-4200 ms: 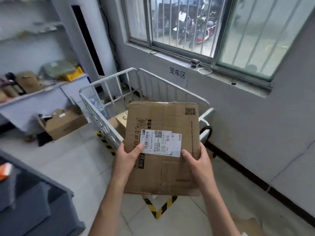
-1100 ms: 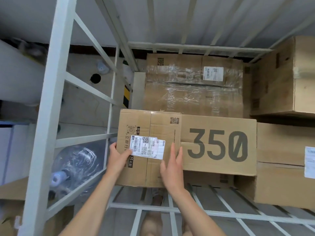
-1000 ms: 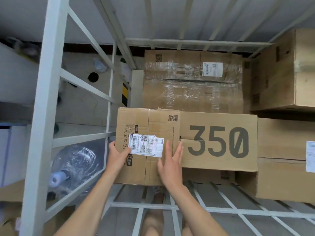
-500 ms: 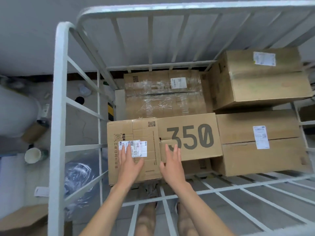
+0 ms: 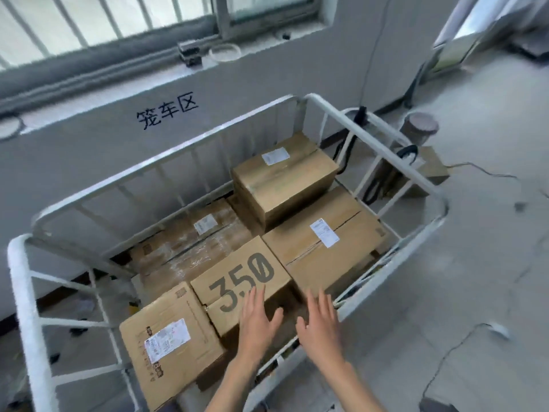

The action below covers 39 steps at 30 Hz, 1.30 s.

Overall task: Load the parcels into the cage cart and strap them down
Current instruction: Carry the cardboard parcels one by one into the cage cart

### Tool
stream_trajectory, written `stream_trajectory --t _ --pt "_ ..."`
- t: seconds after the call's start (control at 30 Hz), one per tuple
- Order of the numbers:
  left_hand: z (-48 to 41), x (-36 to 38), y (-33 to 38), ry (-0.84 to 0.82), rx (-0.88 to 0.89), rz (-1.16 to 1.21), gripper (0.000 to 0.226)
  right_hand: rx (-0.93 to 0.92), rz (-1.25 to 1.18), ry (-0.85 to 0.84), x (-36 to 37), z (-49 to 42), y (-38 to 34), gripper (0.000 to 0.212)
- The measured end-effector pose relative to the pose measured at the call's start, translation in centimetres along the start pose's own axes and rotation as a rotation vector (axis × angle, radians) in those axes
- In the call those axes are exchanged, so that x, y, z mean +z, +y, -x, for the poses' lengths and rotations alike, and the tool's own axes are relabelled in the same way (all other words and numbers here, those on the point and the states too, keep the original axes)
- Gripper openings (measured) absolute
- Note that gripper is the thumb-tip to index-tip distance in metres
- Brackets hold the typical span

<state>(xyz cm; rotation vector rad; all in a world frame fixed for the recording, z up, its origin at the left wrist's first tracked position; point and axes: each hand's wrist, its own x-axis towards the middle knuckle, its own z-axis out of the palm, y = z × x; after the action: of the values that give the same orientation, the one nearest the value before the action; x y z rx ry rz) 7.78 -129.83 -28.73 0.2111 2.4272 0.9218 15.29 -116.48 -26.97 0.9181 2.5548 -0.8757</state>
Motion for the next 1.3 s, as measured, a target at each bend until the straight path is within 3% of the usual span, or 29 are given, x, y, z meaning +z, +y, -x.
stream_trajectory --t 0.3,0.6,0.93,1.3 --pt "6.2 11.9 21.2 -0.095 0.361 -0.078 0.068 0.186 -0.125 0.261 -16.0 7.3 17.7 0.072" --pt "8.8 20.5 33.9 -0.169 0.587 -0.128 0.070 0.277 -0.185 0.506 -26.7 7.8 27.8 0.070" --pt "4.6 30.9 47.5 -0.268 0.694 -0.147 0.068 0.360 -0.251 0.613 -35.8 2.2 37.5 0.070" --pt "-8.0 42.0 63.7 -0.353 0.674 -0.100 0.068 0.423 -0.252 0.543 -48.1 -12.4 46.7 0.069"
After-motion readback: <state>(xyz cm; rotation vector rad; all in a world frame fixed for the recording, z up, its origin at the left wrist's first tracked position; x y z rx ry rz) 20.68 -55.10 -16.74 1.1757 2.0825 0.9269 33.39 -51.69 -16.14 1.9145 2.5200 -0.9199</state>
